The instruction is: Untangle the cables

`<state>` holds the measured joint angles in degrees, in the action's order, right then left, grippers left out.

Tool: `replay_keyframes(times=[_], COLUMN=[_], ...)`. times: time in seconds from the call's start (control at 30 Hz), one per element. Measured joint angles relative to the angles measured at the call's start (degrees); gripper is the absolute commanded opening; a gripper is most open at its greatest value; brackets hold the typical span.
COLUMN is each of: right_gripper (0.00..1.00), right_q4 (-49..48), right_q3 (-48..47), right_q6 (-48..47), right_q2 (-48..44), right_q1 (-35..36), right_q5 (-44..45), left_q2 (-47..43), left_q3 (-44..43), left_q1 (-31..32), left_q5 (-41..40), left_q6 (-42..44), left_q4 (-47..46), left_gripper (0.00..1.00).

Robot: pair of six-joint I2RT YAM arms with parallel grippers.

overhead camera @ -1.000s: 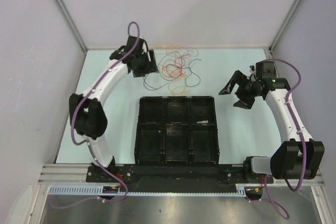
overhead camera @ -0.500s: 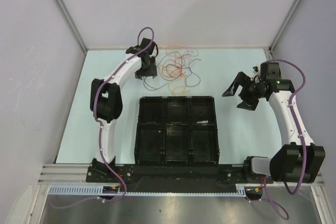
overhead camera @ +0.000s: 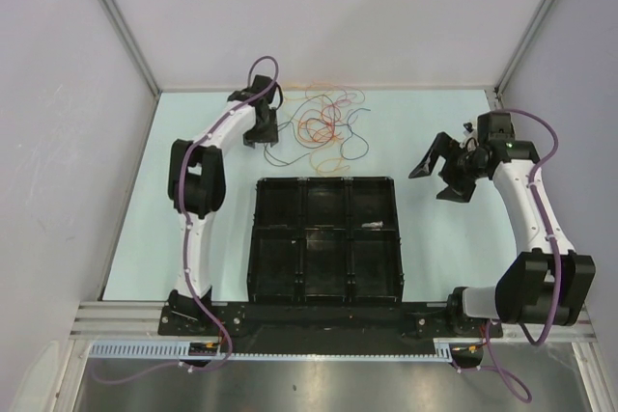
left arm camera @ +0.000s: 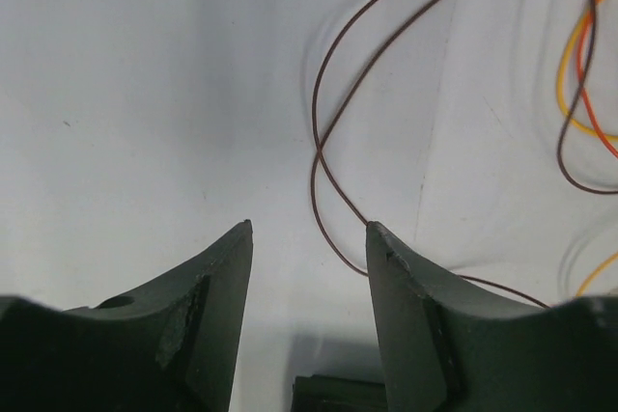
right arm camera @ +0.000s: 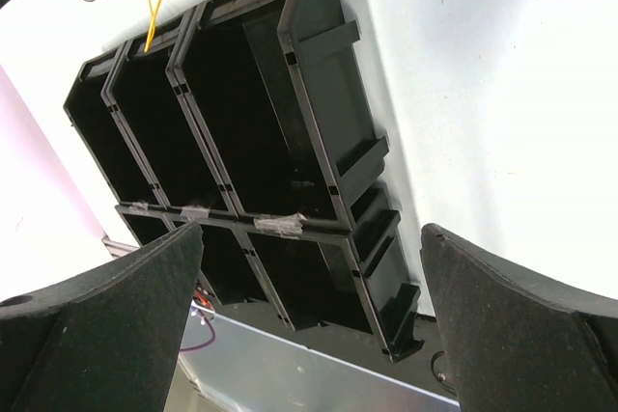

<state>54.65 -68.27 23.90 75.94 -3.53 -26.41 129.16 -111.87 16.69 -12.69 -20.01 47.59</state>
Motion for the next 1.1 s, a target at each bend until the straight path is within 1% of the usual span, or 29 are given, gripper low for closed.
replay_keyframes(times=[0.23,0.33,0.4,0.43,0.47,0.53,0.6,0.63,0.67,0.9,1.0,1.1], right_gripper=[0.99,0.99,0.99,0.99,0.99,0.99,0.99,0.99,0.99,0.99,0.99,0.99], right_q4=[0.11,0.22,0.39,0.5,0.55,0.68,0.85,0.87,0.92,1.27,1.51,1.57], right_q3=[-0.68,-0.68,-0.7,-0.74,-0.74,-0.76,-0.76,-0.76,-0.76,-0.79,-1.03,-1.36], right_q6=[-0.09,-0.17,-0.2,-0.2,-0.22,-0.22,-0.22,-0.22,-0.22,-0.44,-0.66,-0.68], right_q2=[2.12,2.62,2.67,2.67,2.67,2.71,2.84,2.97,3.06,3.8,4.11,4.2], right_q1=[-0.22,-0.48,-0.66,-0.74,-0.83,-0.98,-1.11,-1.11,-1.11,-1.11,-1.11,-1.11], right_q5=[0.0,0.0,0.02,0.04,0.04,0.15,0.26,0.31,0.37,0.44,0.42,0.42], left_q2=[4.39,4.92,5.11,5.31,5.44,5.81,5.97,5.97,5.97,4.15,3.89,3.8], left_q3=[0.0,-0.07,-0.11,-0.15,-0.37,-0.83,-0.96,-0.96,-0.92,3.06,3.26,1.77], left_q1=[-0.9,-0.96,-1.07,-1.09,-1.14,-1.22,-1.33,-1.44,-1.51,-1.84,-1.86,-1.88], left_q5=[2.78,3.74,4.11,4.35,4.39,4.48,4.52,4.46,4.44,4.35,4.33,4.35], left_q6=[1.42,1.97,2.08,2.05,2.05,2.03,2.03,2.05,1.95,2.01,1.92,1.27], left_q4=[-2.54,-3.74,-4.46,-4.74,-4.9,-5.31,-5.79,-6.05,-6.25,-10.64,-10.58,-8.35], left_gripper=[0.52,0.51,0.47,0.44,0.37,0.32,0.23,0.16,0.0,0.0,0.0,0.0])
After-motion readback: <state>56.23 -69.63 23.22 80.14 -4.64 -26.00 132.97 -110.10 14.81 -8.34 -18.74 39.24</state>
